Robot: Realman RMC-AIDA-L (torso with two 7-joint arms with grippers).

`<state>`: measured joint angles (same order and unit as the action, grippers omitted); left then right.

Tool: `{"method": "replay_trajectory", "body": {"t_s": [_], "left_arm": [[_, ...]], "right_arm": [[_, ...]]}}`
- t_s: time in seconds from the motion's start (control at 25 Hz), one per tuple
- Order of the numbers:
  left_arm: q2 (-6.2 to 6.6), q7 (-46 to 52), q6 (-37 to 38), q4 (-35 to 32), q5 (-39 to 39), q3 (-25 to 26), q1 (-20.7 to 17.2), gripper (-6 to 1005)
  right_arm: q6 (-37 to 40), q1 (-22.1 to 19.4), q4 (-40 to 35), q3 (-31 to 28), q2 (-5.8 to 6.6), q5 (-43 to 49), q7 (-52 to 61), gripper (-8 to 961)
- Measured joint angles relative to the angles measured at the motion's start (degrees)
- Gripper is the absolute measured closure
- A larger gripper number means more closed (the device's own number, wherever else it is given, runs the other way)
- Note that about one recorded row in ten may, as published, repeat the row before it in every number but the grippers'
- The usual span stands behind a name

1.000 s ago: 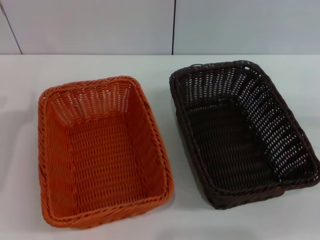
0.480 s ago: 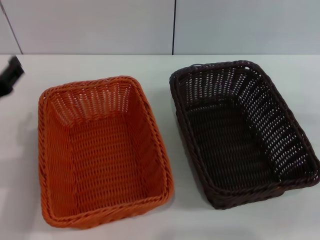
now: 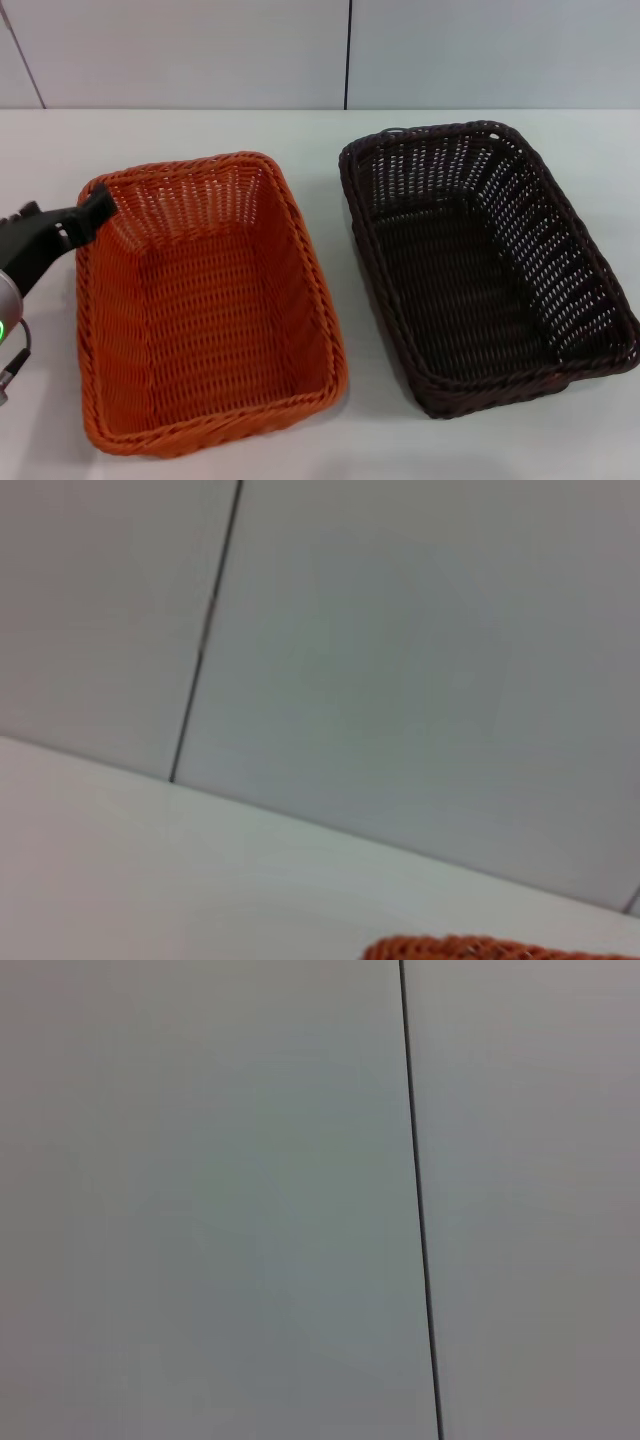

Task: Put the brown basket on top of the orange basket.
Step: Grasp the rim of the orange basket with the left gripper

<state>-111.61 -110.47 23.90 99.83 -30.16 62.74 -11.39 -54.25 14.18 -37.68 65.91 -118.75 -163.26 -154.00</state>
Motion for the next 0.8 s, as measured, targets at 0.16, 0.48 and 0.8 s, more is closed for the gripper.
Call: {"method": "replay_trajectory", "body": {"t_s": [0.16, 0.48, 0.8], "left_arm": [[3.64, 0.0, 2.5, 1.2, 5.7, -2.3, 2.2, 190], [7.51, -0.6, 6.9, 1.9, 13.1, -4.9, 5.6, 191], [6.31, -1.6, 7.9, -3.8, 13.5, -4.9, 8.2, 192]], "right_arm": [[0.0, 0.7, 0.3, -0.1, 0.07, 0.0, -0.2, 528], [0.0, 1.1, 0.5, 0.2, 0.03, 0.1, -0.2, 528], [-0.4, 1.1, 0.5, 0.4, -0.11, 0.1, -0.2, 528]]}}
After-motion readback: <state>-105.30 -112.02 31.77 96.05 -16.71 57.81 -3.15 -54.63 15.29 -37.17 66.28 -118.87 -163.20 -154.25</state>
